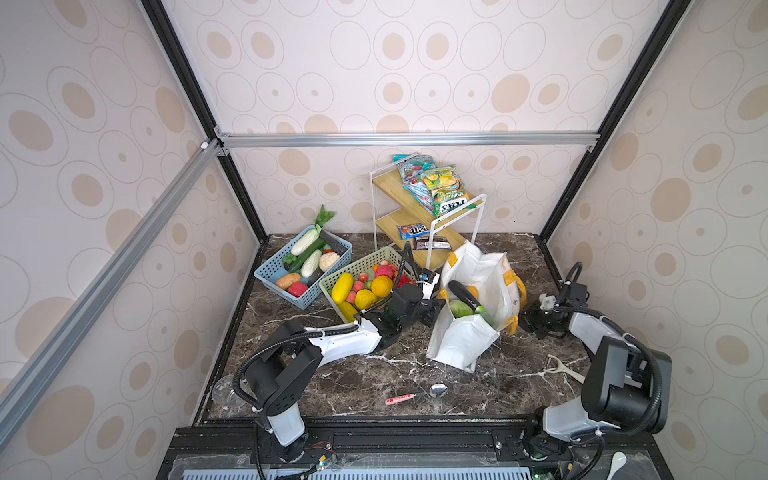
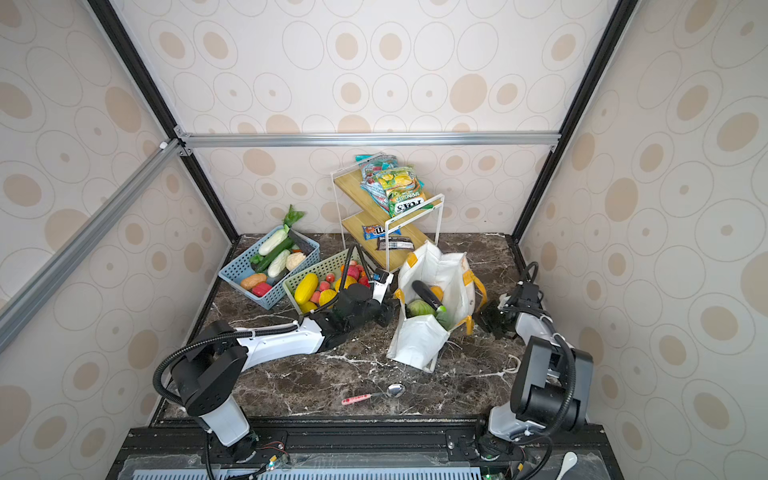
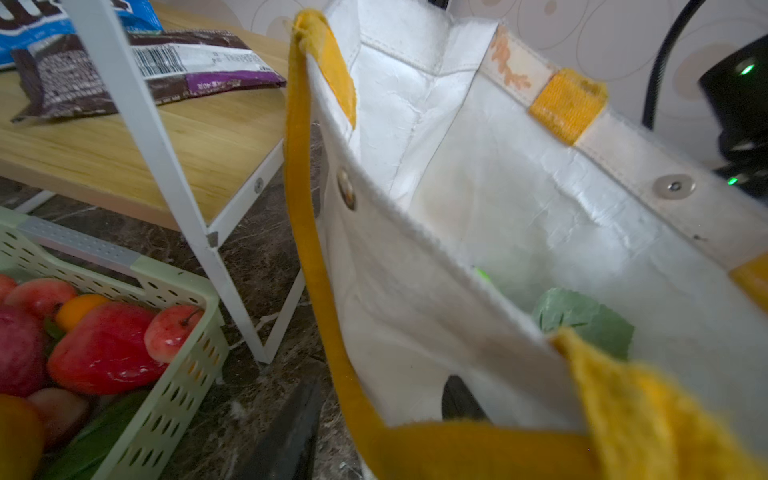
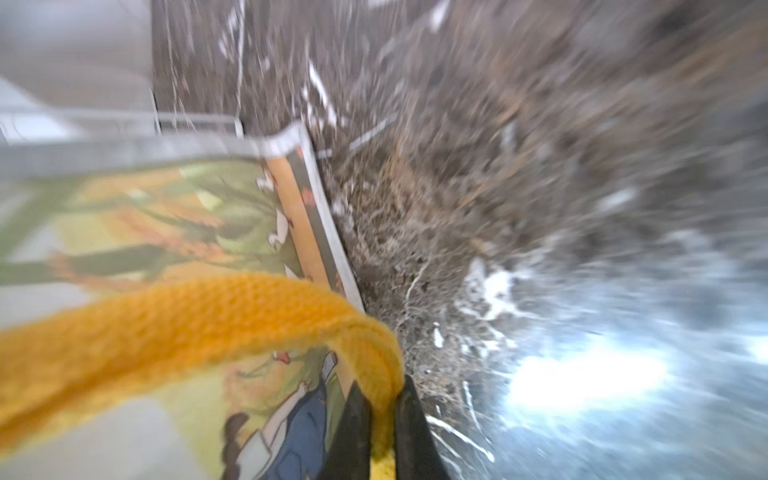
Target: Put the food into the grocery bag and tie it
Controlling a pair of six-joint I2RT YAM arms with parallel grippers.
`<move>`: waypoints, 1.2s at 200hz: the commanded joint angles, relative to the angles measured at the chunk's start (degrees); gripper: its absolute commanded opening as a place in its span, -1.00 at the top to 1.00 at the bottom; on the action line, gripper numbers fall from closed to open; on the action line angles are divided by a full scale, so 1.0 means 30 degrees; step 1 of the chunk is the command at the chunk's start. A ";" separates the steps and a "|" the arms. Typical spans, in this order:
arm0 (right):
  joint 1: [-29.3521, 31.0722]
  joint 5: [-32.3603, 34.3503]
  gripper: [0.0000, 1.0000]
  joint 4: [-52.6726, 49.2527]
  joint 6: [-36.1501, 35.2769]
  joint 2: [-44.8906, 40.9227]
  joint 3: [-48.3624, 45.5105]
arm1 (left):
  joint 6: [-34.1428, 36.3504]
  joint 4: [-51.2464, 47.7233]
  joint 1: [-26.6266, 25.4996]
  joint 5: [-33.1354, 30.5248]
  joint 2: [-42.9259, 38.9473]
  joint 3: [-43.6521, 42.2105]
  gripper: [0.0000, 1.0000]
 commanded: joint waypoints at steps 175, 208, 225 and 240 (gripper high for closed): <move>-0.1185 0.3546 0.80 -0.5574 -0.2819 -0.0179 0.5654 | -1.5019 0.5395 0.4832 1.2883 0.2456 -0.1961 -0.33; -0.0980 0.3464 0.80 -0.5541 -0.2848 -0.0220 0.5696 | -1.7703 0.6780 0.4791 1.3399 0.3541 -0.1564 -0.34; -0.0900 0.3454 0.80 -0.5509 -0.2848 -0.0251 0.5756 | -1.9960 0.8487 0.4732 1.3656 0.4036 -0.2023 -0.34; -0.0852 0.3396 0.80 -0.5560 -0.2847 -0.0223 0.5885 | -2.1395 0.9669 0.4562 1.3666 0.4332 -0.2211 -0.33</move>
